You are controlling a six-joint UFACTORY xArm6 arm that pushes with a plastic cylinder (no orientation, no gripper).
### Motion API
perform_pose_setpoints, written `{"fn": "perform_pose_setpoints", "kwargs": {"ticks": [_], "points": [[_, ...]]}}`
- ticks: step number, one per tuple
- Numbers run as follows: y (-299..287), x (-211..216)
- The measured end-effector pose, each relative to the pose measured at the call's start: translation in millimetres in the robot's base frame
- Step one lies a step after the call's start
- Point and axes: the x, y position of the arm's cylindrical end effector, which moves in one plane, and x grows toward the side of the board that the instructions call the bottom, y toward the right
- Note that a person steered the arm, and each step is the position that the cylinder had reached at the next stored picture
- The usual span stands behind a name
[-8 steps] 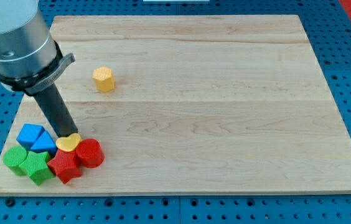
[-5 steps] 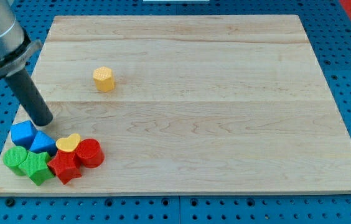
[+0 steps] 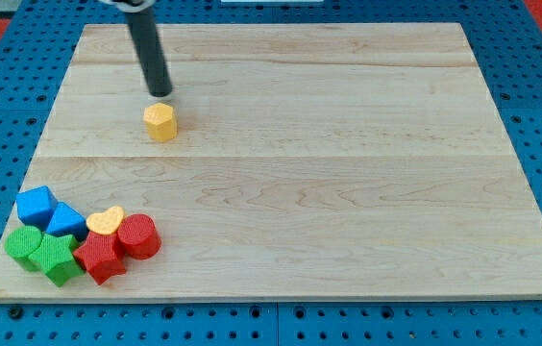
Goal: Push the yellow hexagon into the group of blocks
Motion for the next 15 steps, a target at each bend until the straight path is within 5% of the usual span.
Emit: {"fn": "perform_pose_setpoints", "kwargs": {"ticks": [4,7,10,12,15], "points": [[-2,103],[-10,14],[-73,51],[-42,66],[-8,18]]}}
